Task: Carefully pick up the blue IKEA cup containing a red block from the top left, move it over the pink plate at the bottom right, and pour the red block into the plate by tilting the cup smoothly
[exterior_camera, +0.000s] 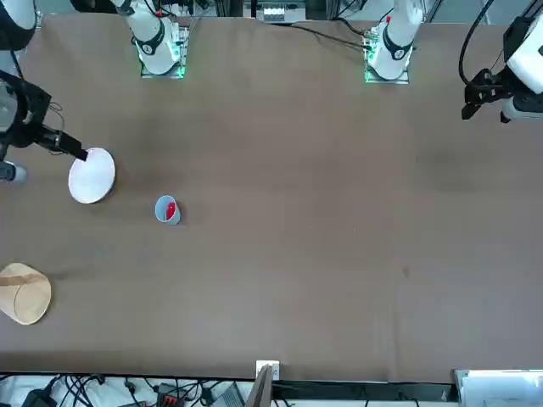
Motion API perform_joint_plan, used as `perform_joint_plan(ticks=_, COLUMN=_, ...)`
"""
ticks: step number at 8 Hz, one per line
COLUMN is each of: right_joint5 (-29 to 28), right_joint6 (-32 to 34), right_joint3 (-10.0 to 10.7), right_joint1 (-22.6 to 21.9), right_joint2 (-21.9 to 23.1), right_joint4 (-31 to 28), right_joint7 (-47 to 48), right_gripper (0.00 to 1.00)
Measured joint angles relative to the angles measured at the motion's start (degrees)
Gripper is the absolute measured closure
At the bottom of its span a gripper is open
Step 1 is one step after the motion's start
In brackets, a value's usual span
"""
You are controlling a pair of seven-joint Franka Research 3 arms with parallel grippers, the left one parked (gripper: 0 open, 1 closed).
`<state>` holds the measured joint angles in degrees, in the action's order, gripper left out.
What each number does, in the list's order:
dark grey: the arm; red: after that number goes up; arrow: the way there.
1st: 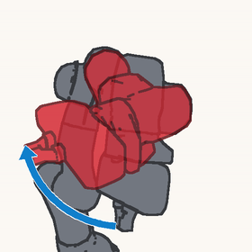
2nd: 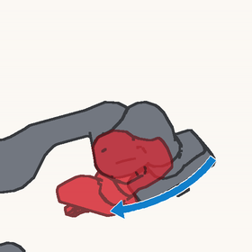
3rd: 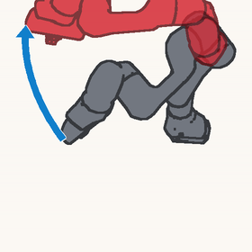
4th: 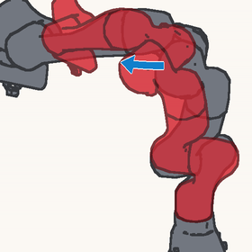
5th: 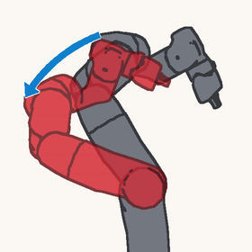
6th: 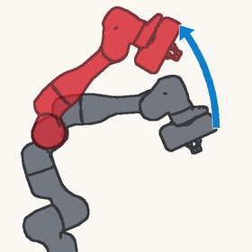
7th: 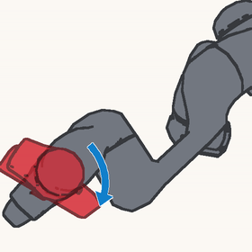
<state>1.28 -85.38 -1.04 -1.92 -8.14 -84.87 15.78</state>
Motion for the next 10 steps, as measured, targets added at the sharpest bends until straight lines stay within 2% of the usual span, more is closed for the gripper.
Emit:
perform_joint_plan(ticks=4, right_joint5=0.06, right_joint6=-9.04, right_joint3=-0.44, right_joint1=-7.85, right_joint2=-5.25, right_joint4=-1.02, right_joint7=10.76, right_gripper=0.0)
perform_joint_plan(ticks=7, right_joint5=0.2, right_joint6=-20.0, right_joint3=-0.15, right_joint1=-8.48, right_joint2=-10.17, right_joint4=-5.24, right_joint7=11.39, right_gripper=0.0)
perform_joint_plan(ticks=10, right_joint5=1.67, right_joint6=-33.08, right_joint3=-0.21, right_joint1=-9.79, right_joint2=-11.58, right_joint4=-14.18, right_joint7=11.38, right_gripper=0.0)
